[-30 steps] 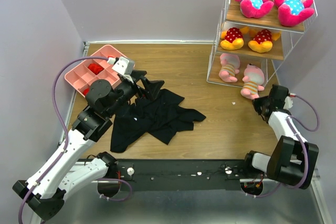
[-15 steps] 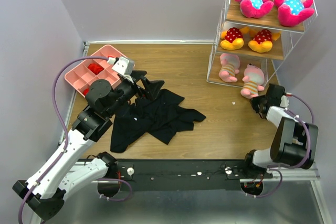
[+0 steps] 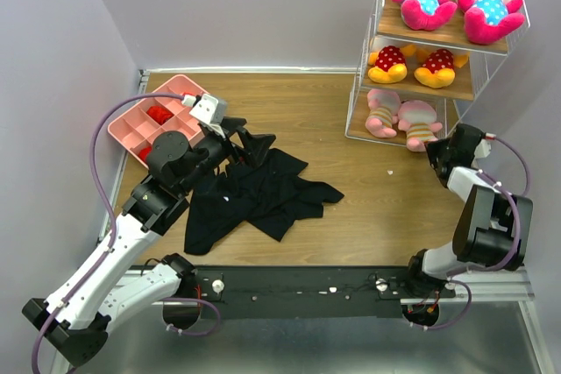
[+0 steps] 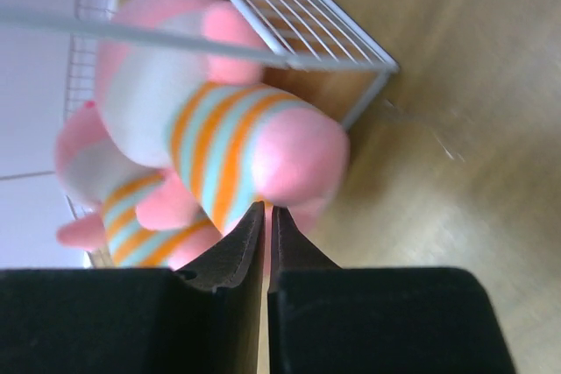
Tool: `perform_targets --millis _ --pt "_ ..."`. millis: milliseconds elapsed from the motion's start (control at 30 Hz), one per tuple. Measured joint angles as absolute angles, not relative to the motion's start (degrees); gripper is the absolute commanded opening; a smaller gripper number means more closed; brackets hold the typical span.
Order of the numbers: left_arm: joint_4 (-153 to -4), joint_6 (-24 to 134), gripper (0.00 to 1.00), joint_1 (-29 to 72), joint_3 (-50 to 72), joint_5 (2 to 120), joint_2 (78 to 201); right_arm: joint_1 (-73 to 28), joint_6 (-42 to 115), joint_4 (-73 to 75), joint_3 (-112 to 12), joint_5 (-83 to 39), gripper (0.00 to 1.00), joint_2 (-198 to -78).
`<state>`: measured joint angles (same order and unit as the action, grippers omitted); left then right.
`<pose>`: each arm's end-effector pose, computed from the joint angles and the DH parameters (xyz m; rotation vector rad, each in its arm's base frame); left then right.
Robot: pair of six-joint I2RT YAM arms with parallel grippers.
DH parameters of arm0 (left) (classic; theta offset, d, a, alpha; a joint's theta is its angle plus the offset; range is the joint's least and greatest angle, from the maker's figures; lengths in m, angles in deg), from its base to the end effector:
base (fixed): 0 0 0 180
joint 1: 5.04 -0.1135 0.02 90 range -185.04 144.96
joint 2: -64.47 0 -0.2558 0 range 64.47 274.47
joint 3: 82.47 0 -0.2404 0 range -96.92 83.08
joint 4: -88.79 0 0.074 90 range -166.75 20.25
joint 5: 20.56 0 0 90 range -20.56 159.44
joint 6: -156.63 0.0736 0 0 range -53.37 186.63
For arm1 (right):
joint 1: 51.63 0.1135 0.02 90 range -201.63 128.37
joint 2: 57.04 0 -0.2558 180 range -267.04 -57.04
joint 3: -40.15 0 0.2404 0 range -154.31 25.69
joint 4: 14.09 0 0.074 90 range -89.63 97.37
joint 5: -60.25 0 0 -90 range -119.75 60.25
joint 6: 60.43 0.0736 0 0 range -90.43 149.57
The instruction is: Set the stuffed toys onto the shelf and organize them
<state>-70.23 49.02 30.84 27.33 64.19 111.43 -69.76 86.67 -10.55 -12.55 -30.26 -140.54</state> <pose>0.1690 -0.1306 0.4011 0.3265 1.5541 -0.8075 0.3033 -0.1000 0.1613 1.3438 1.7356 0.3773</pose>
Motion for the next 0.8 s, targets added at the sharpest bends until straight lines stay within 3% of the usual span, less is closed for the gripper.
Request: perform_targets --millis 800 --pt "-70.3 49.0 0.99 30.8 27.3 63.3 112.0 -69.8 90.3 -24.3 -15.5 -26.6 0.15 -150.3"
